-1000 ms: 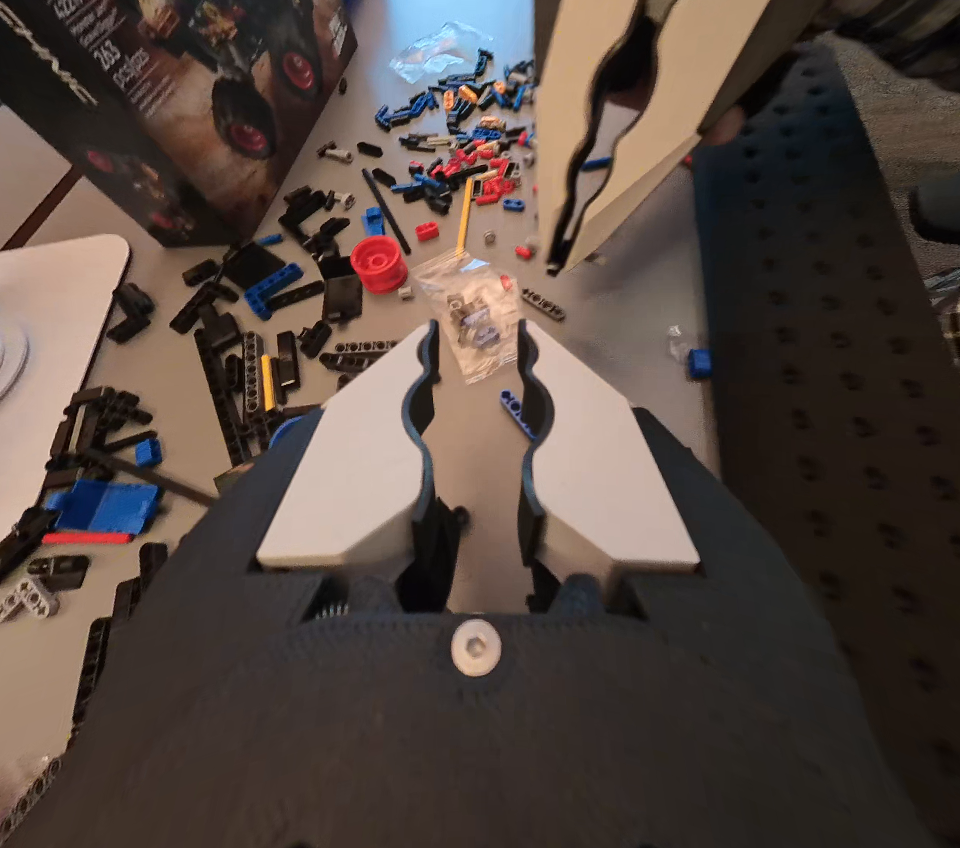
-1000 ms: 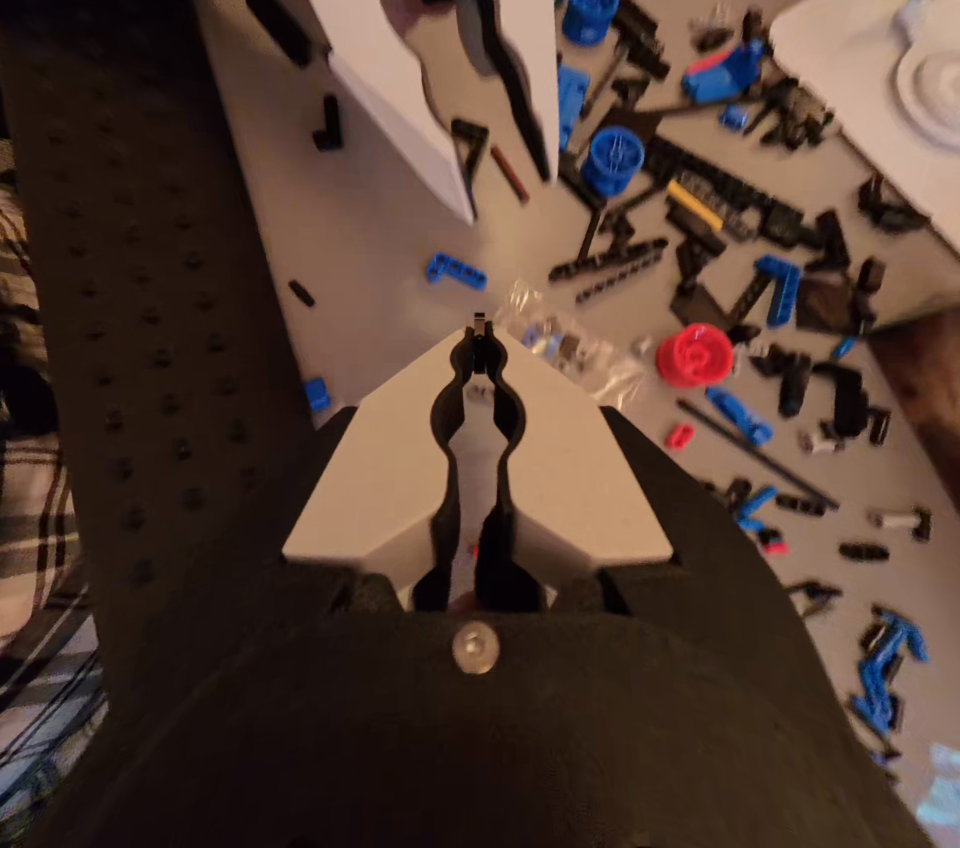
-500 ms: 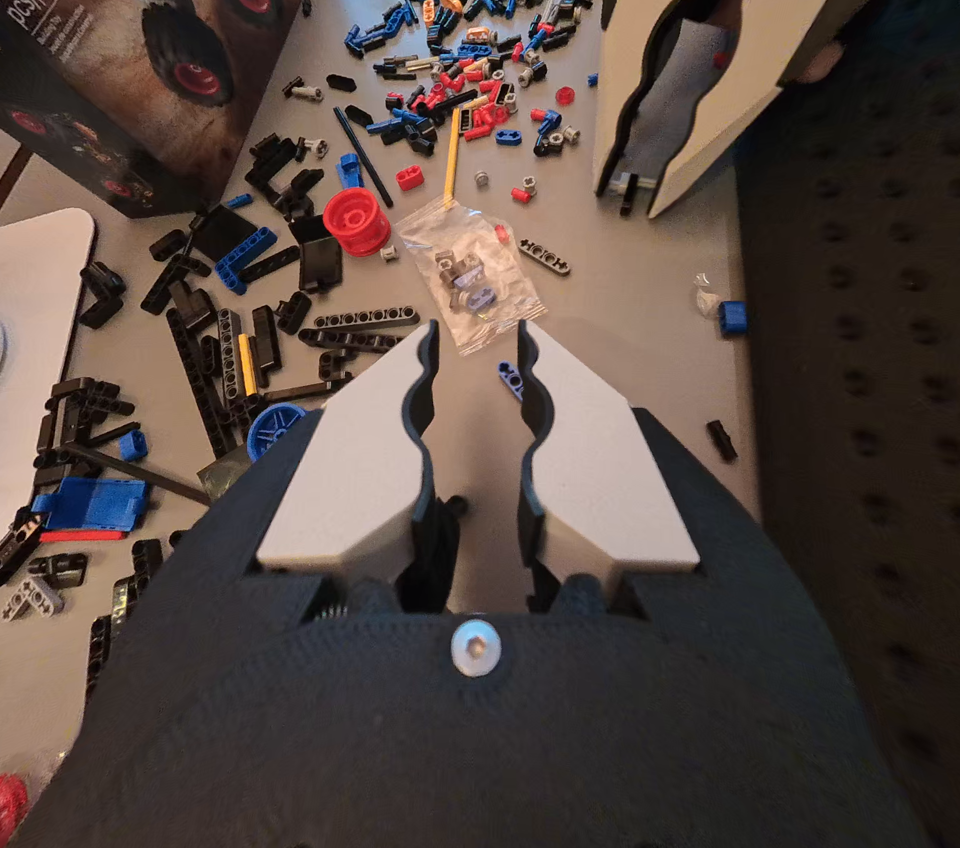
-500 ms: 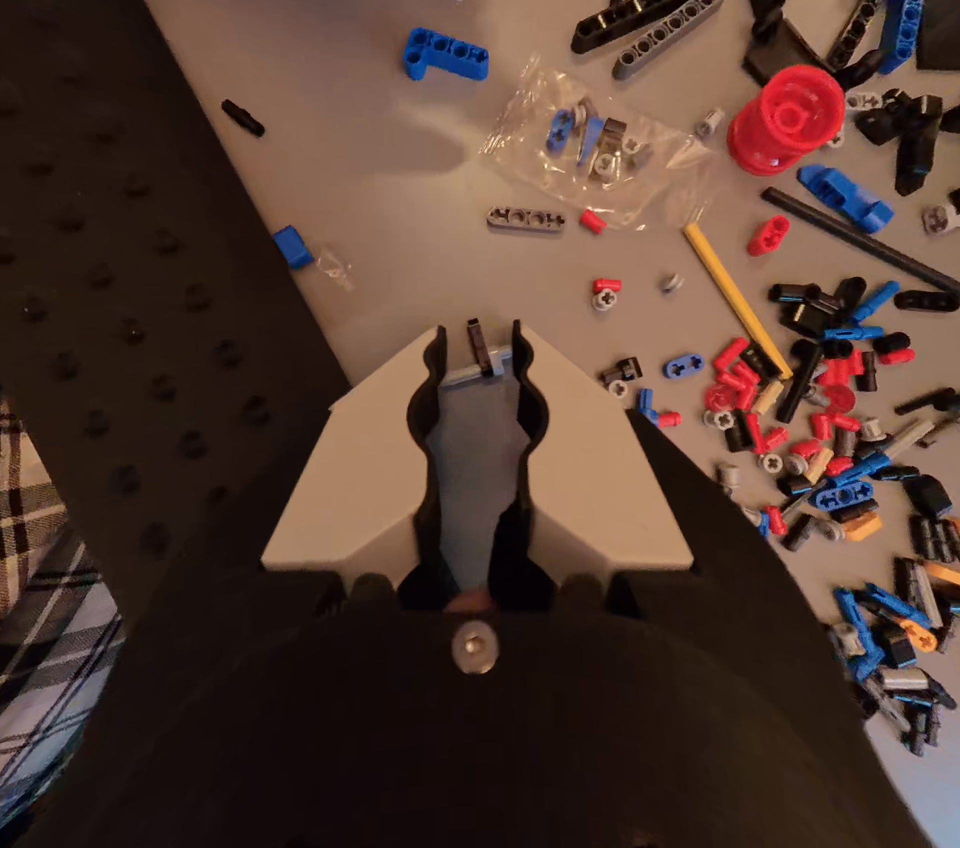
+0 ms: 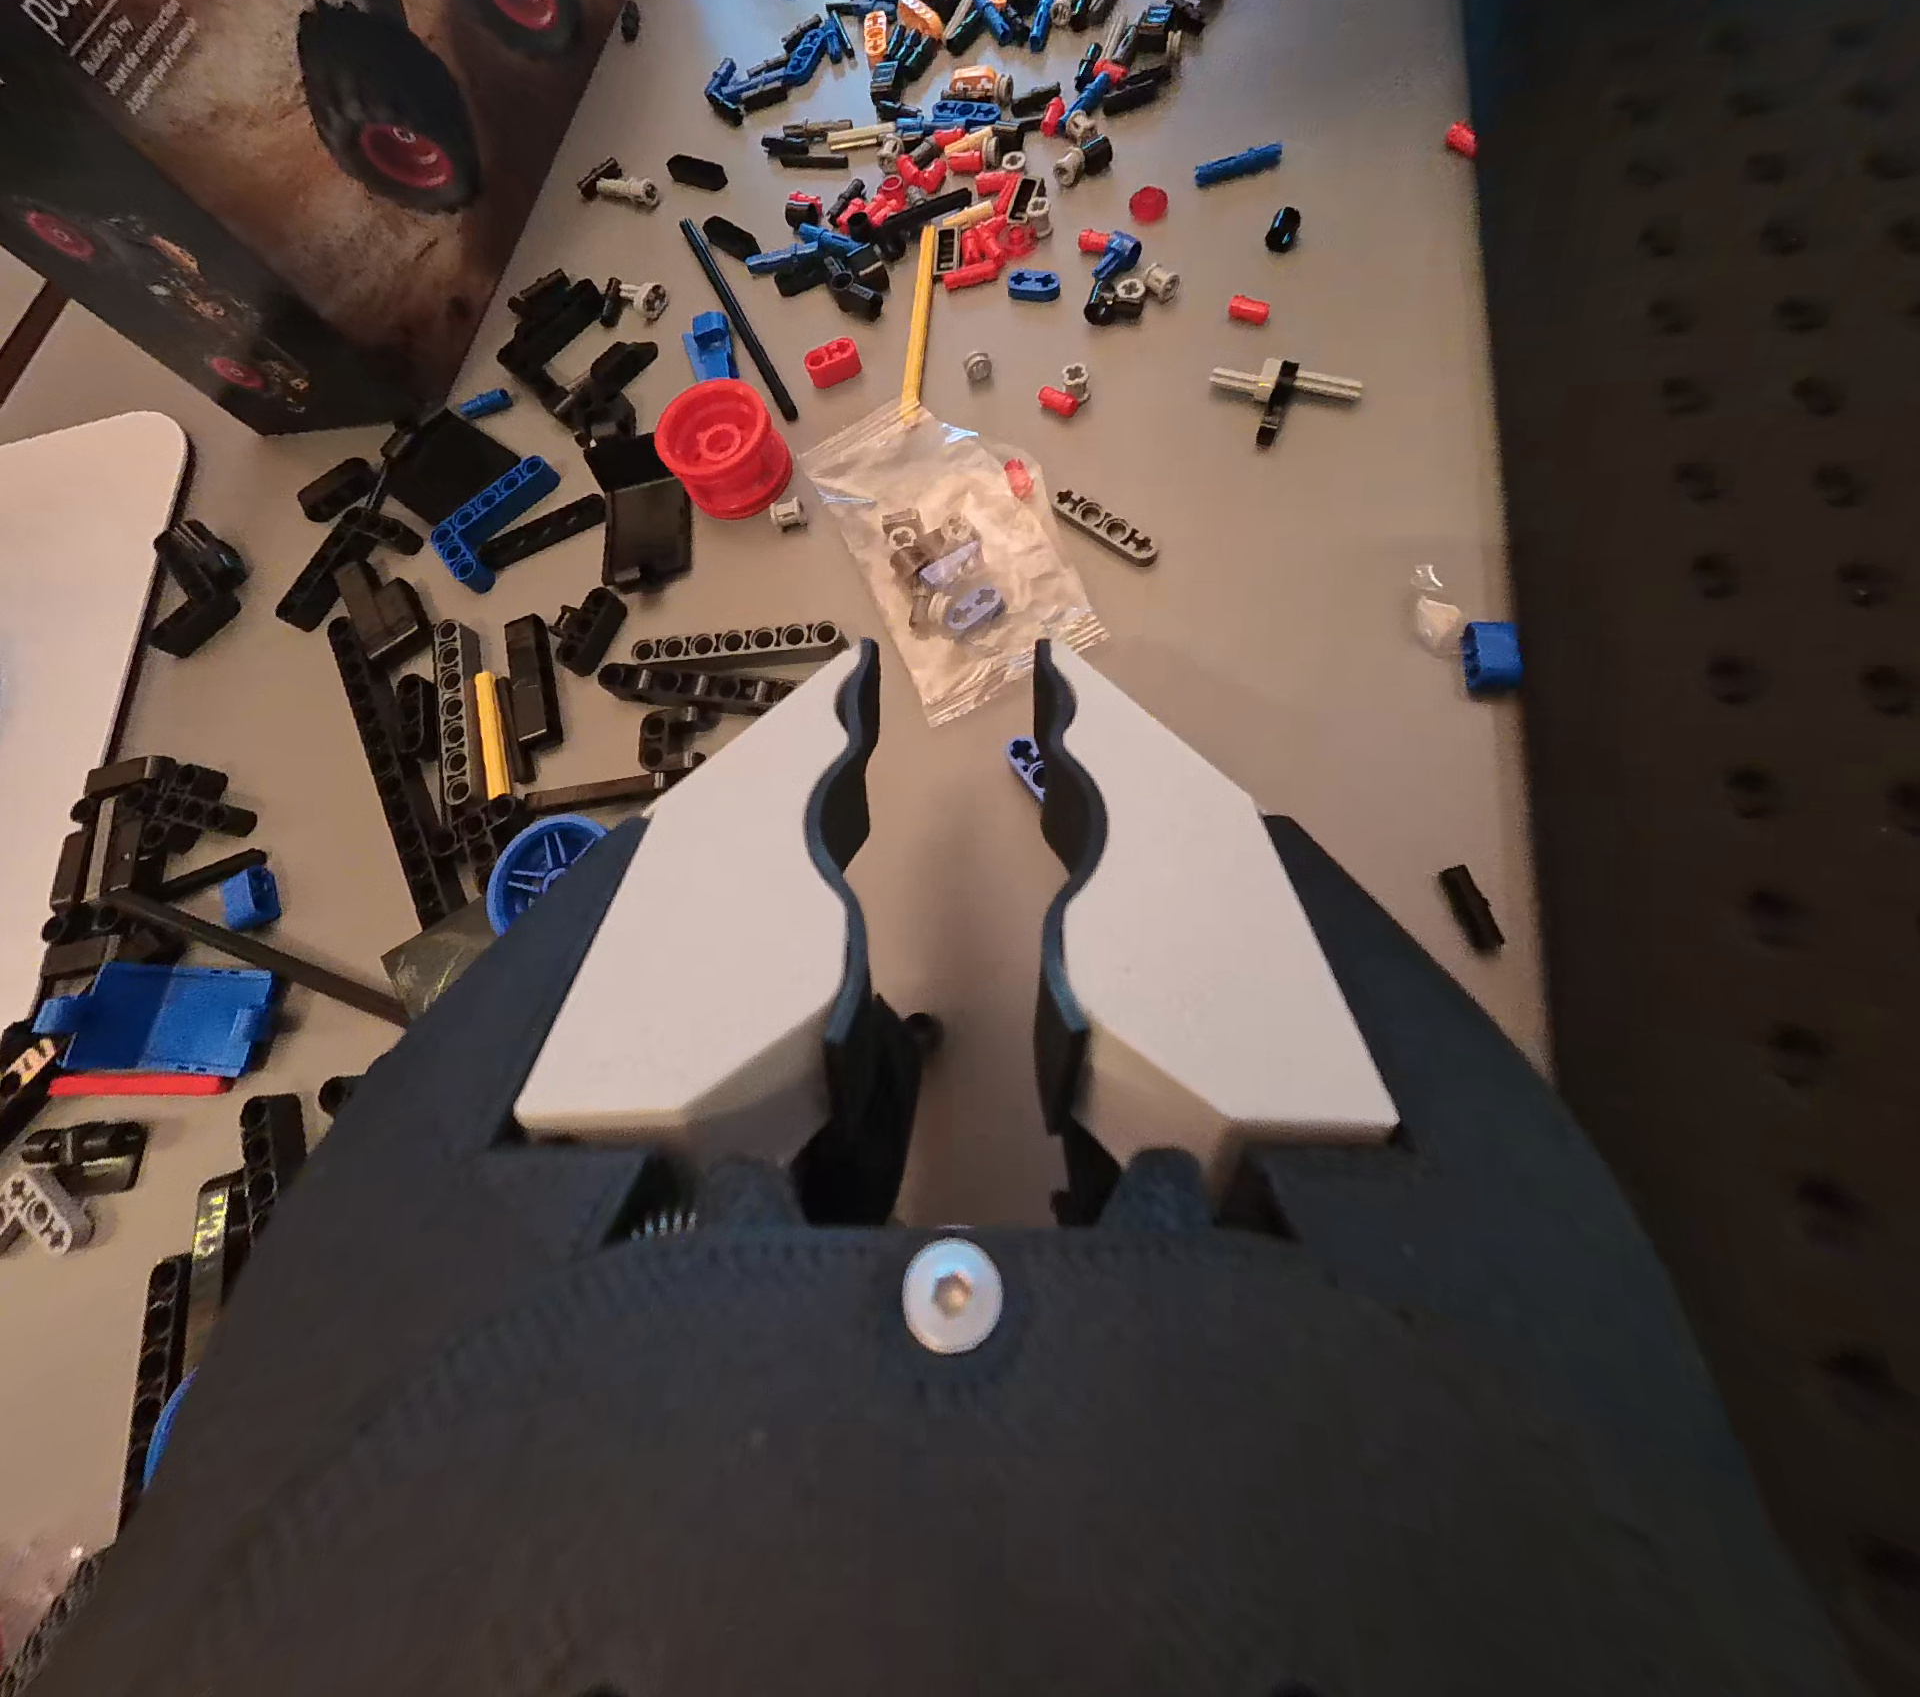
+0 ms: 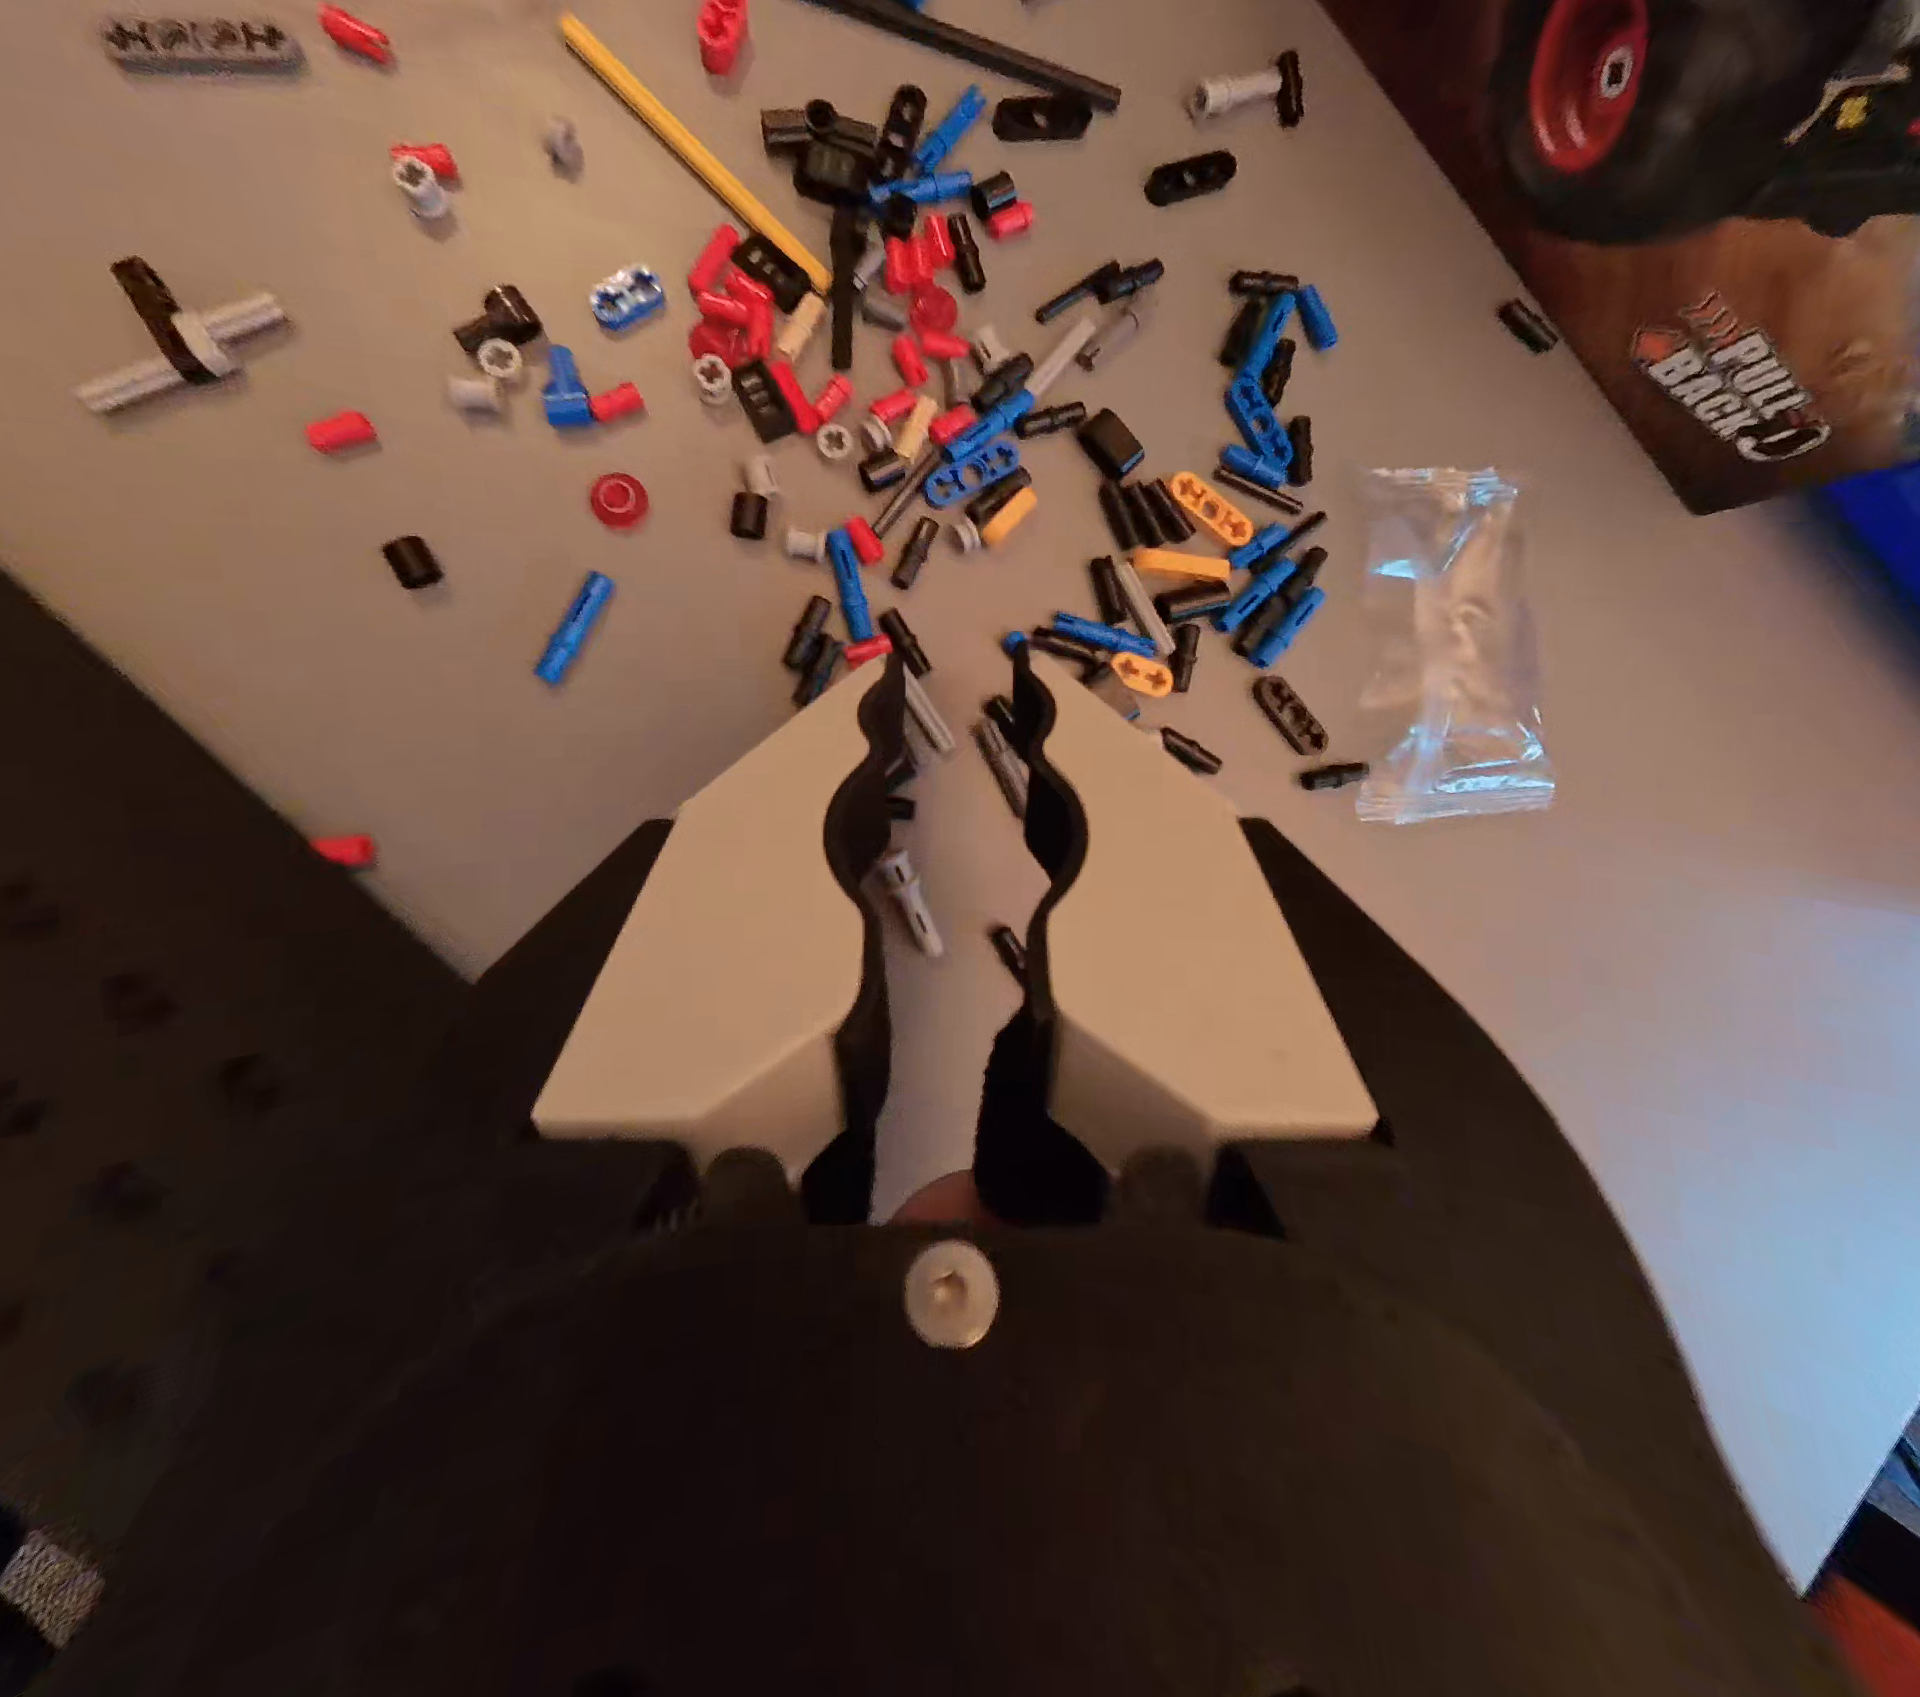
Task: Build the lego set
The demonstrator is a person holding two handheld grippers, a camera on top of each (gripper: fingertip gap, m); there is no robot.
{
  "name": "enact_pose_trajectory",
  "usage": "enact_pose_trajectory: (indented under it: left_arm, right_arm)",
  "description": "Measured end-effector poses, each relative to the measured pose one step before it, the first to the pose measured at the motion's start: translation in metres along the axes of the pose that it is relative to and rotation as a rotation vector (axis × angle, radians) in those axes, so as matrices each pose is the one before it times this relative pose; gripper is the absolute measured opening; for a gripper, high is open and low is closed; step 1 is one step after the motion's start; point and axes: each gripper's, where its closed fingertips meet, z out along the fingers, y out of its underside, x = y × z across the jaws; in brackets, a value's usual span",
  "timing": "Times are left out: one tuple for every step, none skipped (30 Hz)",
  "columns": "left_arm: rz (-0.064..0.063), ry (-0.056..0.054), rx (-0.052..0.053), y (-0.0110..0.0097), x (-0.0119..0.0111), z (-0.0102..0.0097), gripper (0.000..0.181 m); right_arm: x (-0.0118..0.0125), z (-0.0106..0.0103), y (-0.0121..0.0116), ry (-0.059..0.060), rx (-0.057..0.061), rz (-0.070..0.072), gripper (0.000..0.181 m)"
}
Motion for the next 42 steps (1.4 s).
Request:
enact_pose_trajectory:
  left_arm:
    - [0.0011,-0.0015,-0.0016,0.00046,-0.00023,0.00024,0.028]
    - [0.0013,-0.002,0.0002,0.0002,-0.00032,0.00019,0.028]
    - [0.0006,-0.0014,0.0005,0.00006,-0.00028,0.00004,0.028]
    - [-0.0006,-0.0007,0.0003,0.00024,-0.00035,0.00008,0.028]
    - [-0.0016,-0.0005,0.0007,0.00014,-0.00042,0.00022,0.028]
    - [-0.0015,0.0002,0.0,0.00024,-0.00025,0.00029,0.027]
    - [-0.0004,-0.0002,0.0003,0.00034,-0.00021,0.00025,0.027]
    - [-0.0006,0.0002,-0.0006,0.00038,-0.00016,0.0003,0.027]
    - [-0.0009,0.0011,-0.0012,0.00062,0.00003,0.00038,0.027]
    - [-0.0005,0.0013,-0.0011,0.0006,0.00024,0.00034,0.027]
    - [0.0001,0.0013,-0.0012,0.0004,0.00022,0.00044,0.027]
    - [0.0007,0.0007,-0.0007,0.0002,0.00014,0.0003,0.027]
    - [0.0012,0.0014,0.0,-0.00007,0.00016,0.00041,0.027]
    - [0.0008,0.0012,0.0009,-0.00019,0.00016,0.0003,0.027]
    - [0.0003,0.0016,0.0011,-0.0002,0.00034,0.00043,0.027]
    - [0.0002,0.0018,0.0003,-0.00016,0.00036,0.00048,0.027]
    - [0.0005,0.0013,-0.0008,0.00009,0.00035,0.00058,0.027]
    - [0.0012,0.0005,-0.0014,0.00033,0.00023,0.00049,0.027]
    - [0.0007,0.0002,-0.0018,0.00042,0.00007,0.00046,0.027]
    - [-0.0008,-0.0001,-0.001,0.00042,0.00003,0.0004,0.027]
    - [-0.0016,0.0004,-0.0001,0.00018,-0.00002,0.00017,0.027]
    - [-0.0012,0.0002,0.0,0.00013,-0.00014,0.00006,0.027]
    - [-0.0004,-0.0003,0.0001,0.00002,-0.00016,0.0,0.027]
    - [-0.0001,-0.0011,0.0007,0.00001,-0.00026,-0.00006,0.027]
    - [-0.001,0.0003,0.0013,-0.0002,-0.00018,-0.00014,0.027]
    - [-0.0017,0.0012,0.0014,-0.0001,-0.00012,0.00009,0.027]
    - [-0.0006,0.0007,0.0009,-0.00002,0.00001,0.00012,0.027]
    - [0.0006,0.0003,-0.0006,0.00021,-0.00006,0.0003,0.027]
    - [0.0011,0.0007,-0.0017,0.00042,0.00012,0.00029,0.027]
    - [0.0014,0.0,-0.0011,0.00031,0.00014,0.00016,0.027]
    - [0.0015,-0.0002,-0.001,0.00034,0.00005,0.00029,0.027]
    - [0.0009,-0.0003,-0.0006,0.00021,0.00007,0.00008,0.027]
    - [-0.0001,0.0004,0.0003,0.0001,0.00002,0.00002,0.027]
    - [-0.0008,0.0001,0.0007,0.00004,-0.00019,0.0001,0.027]
    - [-0.001,0.0003,0.0005,0.0,-0.00016,0.00003,0.027]
    - [-0.0006,0.0007,-0.0004,0.00012,-0.00014,0.00014,0.027]
    - [0.0005,-0.0001,-0.0007,0.00015,-0.00012,0.00006,0.027]
    - [0.0011,-0.0008,-0.0001,0.00003,-0.00012,-0.00006,0.027]
    - [0.0008,-0.0002,-0.0004,0.00016,0.00002,-0.00019,0.027]
    - [0.002,-0.0008,-0.0005,0.00015,-0.00001,-0.00038,0.027]
    - [0.0041,-0.0009,-0.0017,0.00028,-0.00003,-0.00046,0.027]
    - [0.0055,0.0004,-0.0001,0.00019,0.00023,-0.00056,0.027]
  right_arm:
    - [0.00336,0.00111,0.00339,-0.0008,-0.0094,-0.0016,0.017]
    - [0.00379,0.00045,0.00324,0.0068,-0.009,-0.0136,0.015]
    - [0.00388,-0.00002,0.00305,0.0046,-0.0088,-0.0085,0.013]
    - [0.0029,-0.00033,0.00284,-0.0048,-0.0076,0.0005,0.012]
    - [0.00249,-0.00038,0.00261,-0.0073,-0.0056,-0.0006,0.011]
    - [0.0042,-0.00067,0.00259,0.0028,-0.0049,-0.0002,0.01]
    - [0.00517,-0.00111,0.00366,0.0051,-0.0111,0.0091,0.01]
    - [0.00338,-0.00166,0.00449,-0.0058,-0.0151,0.0075,0.012]
    - [0.00143,-0.00261,0.00308,-0.0087,-0.0065,-0.0053,0.013]
    - [0.00209,-0.00331,0.00182,0.0009,-0.0001,-0.0067,0.013]
    - [0.00289,-0.00313,0.00179,0.0069,-0.0014,-0.0048,0.013]
    - [0.00169,-0.00247,0.00065,0.0021,0.0055,-0.0073,0.012]
    - [-0.00132,-0.00119,-0.00042,-0.0139,0.01,-0.0017,0.011]
    - [-0.00134,0.00027,-0.00042,-0.0131,0.0057,0.0061,0.011]
    - [0.00103,0.00143,0.00054,0.004,-0.0036,0.0025,0.012]
    - [0.00202,0.00197,0.00111,0.0112,-0.0072,-0.0036,0.011]
    - [0.00065,0.00249,0.00032,0.0023,-0.0025,-0.0033,0.01]
    - [0.00013,0.00238,-0.00112,-0.0026,0.0054,-0.0002,0.009]
    - [0.00014,0.00213,-0.00187,-0.003,0.0073,0.0015,0.01]
    - [0.00019,0.00196,-0.00161,-0.0036,0.0032,0.0017,0.01]
    - [0.00012,0.00173,-0.0014,-0.0049,0.0009,-0.0012,0.011]
    - [0.00027,0.00113,-0.00137,-0.0052,0.002,-0.0022,0.011]
    - [0.00057,0.00066,-0.00195,-0.005,0.006,-0.0013,0.011]
    - [0.00096,0.00026,-0.00348,-0.0014,0.0134,-0.0009,0.012]
    - [0.00098,0.00019,-0.00498,-0.0012,0.0186,0.0016,0.012]
    - [-0.00025,0.0005,-0.00517,-0.0068,0.016,-0.0007,0.013]
    - [-0.00051,0.00099,-0.00487,-0.0061,0.0107,-0.01,0.013]
    - [0.00035,0.00154,-0.00495,0.003,0.0077,-0.0188,0.013]
    - [0.00048,0.00194,-0.00517,0.0031,0.0069,-0.0214,0.013]
    - [-0.00111,0.00267,-0.00491,-0.0083,0.0039,-0.0181,0.013]
    - [-0.00104,0.00313,-0.00481,-0.0093,0.0025,-0.0144,0.014]
    - [0.00054,0.00358,-0.00543,-0.0023,0.0048,-0.0125,0.014]
    - [-0.00027,0.00412,-0.00536,-0.0093,0.004,-0.0057,0.014]
    - [-0.00136,0.00454,-0.00553,-0.0197,0.0038,0.0046,0.014]
    - [-0.00092,0.00488,-0.0056,-0.0191,0.0036,0.0111,0.014]
    - [-0.00062,0.00513,-0.005,-0.0169,0.0007,0.0115,0.013]
    - [-0.00122,0.00549,-0.00317,-0.0204,-0.0076,0.0135,0.013]
    - [-0.00028,0.00554,-0.00117,-0.0152,-0.0186,0.0178,0.013]
    - [0.00117,0.00527,0.0009,-0.006,-0.0278,0.0234,0.013]
    - [-0.00073,0.0048,0.00267,-0.017,-0.0357,0.0187,0.012]
    - [-0.00093,0.0037,0.00098,-0.012,-0.0196,0.0049,0.01]
    - [0.00137,0.00257,-0.00143,0.002,-0.0011,0.0109,0.007]
